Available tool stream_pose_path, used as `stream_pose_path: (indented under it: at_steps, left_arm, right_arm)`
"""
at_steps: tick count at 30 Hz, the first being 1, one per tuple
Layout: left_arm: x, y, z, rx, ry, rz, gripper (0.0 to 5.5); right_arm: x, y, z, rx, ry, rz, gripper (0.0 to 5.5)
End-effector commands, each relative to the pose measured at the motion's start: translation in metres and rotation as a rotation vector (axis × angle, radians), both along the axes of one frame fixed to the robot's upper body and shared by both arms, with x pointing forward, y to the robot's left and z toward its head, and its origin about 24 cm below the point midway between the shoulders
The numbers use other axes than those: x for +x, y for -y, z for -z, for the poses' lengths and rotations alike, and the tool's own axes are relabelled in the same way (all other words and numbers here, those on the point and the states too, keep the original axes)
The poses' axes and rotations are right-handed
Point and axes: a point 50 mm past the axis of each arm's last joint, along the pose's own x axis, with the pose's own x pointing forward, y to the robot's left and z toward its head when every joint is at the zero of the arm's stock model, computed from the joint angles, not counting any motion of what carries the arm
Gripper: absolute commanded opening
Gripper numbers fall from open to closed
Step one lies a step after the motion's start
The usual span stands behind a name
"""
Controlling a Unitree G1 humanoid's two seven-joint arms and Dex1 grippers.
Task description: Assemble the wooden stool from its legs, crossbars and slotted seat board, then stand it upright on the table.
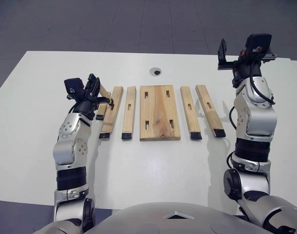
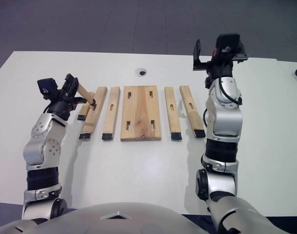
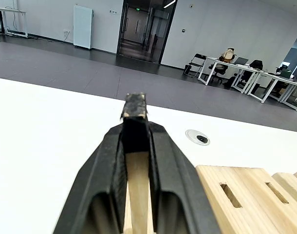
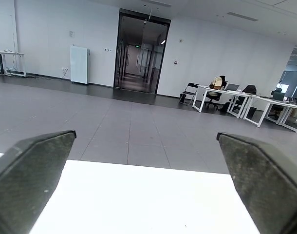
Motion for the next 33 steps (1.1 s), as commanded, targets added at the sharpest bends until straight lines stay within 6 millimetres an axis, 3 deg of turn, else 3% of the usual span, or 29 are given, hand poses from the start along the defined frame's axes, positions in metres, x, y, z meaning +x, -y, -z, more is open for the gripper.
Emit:
stream_pose_path:
  at_steps: [1,21,27,33]
  left_arm:
    - [-0.001,0.002,0.011,0.002,-0.023,-0.010,0.43]
    - [-0.012,0.009,0.003,-0.006,-0.020,-0.008,0.43]
    - [-0.013,0.011,0.018,0.094,-0.087,0.004,0.43]
    - [-0.027,0.009,0.047,0.149,-0.176,-0.005,0.43]
  right_arm:
    - [0.002,-0.004,-0.002,0.013,-0.003,-0.015,5.40]
    - [0.001,-0.001,-0.001,0.017,-0.012,-0.012,5.40]
    - [0.001,-0.002,-0.003,0.024,-0.001,-0.001,5.40]
    - [0.003,-0.003,-0.004,0.024,0.002,-0.003,5.40]
